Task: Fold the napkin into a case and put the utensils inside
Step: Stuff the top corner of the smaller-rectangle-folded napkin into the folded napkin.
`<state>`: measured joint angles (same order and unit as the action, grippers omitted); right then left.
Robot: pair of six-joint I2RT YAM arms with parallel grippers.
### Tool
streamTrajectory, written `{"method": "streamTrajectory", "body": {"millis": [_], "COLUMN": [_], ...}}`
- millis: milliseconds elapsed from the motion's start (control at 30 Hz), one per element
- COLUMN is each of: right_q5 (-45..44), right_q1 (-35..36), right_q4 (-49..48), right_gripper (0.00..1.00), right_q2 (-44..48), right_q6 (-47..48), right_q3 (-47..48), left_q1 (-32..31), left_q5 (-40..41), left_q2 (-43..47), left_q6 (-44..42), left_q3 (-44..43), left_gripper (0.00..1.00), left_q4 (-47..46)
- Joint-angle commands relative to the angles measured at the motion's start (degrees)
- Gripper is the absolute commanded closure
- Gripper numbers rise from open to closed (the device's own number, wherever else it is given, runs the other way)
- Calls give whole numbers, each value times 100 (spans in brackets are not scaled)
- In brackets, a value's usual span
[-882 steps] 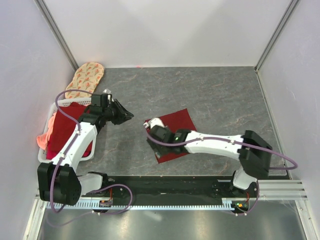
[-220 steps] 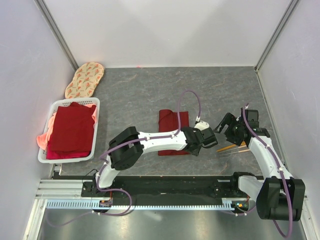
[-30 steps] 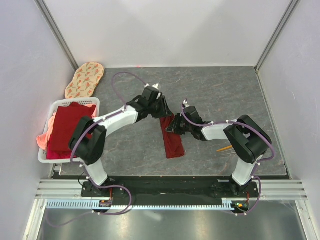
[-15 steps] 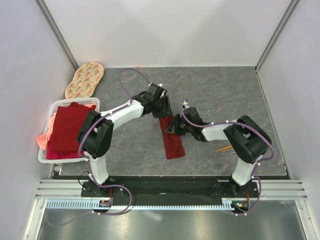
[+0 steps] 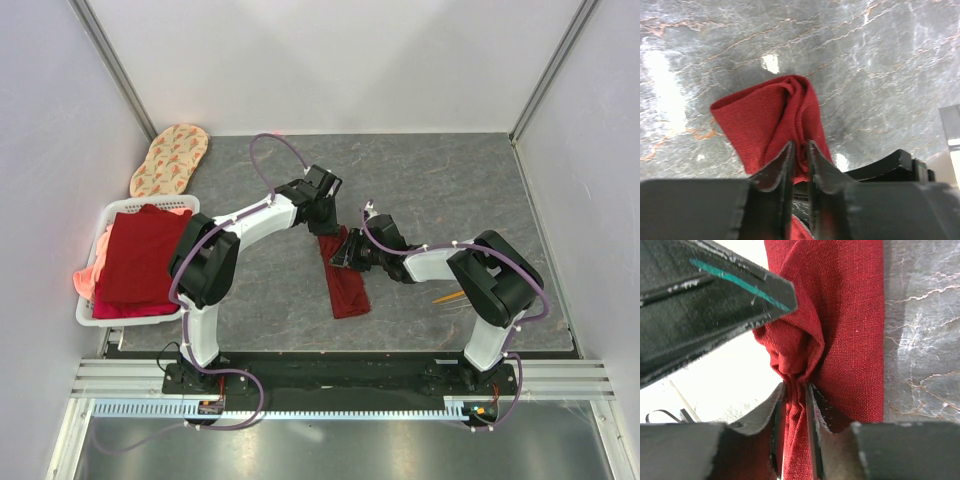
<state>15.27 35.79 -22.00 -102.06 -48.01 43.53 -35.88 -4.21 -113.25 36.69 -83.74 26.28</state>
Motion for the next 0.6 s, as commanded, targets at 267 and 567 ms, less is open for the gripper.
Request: {"method": "streamTrajectory", "body": {"millis": [267,567], "right_q5": [117,371], "right_q1": [-168,-433], "right_q4": [1408,1453], "right_gripper": [44,41], "right_q2": [854,469], "right_q6": [1108,1558], "right_q3": [507,1078], "left_q1": [-16,28], "left_q5": [131,-124], "left_q2": [374,515], "left_q6": [-469,-469], "left_q3": [-116,-107], "left_gripper": [92,92], "left_q4": [167,175]}}
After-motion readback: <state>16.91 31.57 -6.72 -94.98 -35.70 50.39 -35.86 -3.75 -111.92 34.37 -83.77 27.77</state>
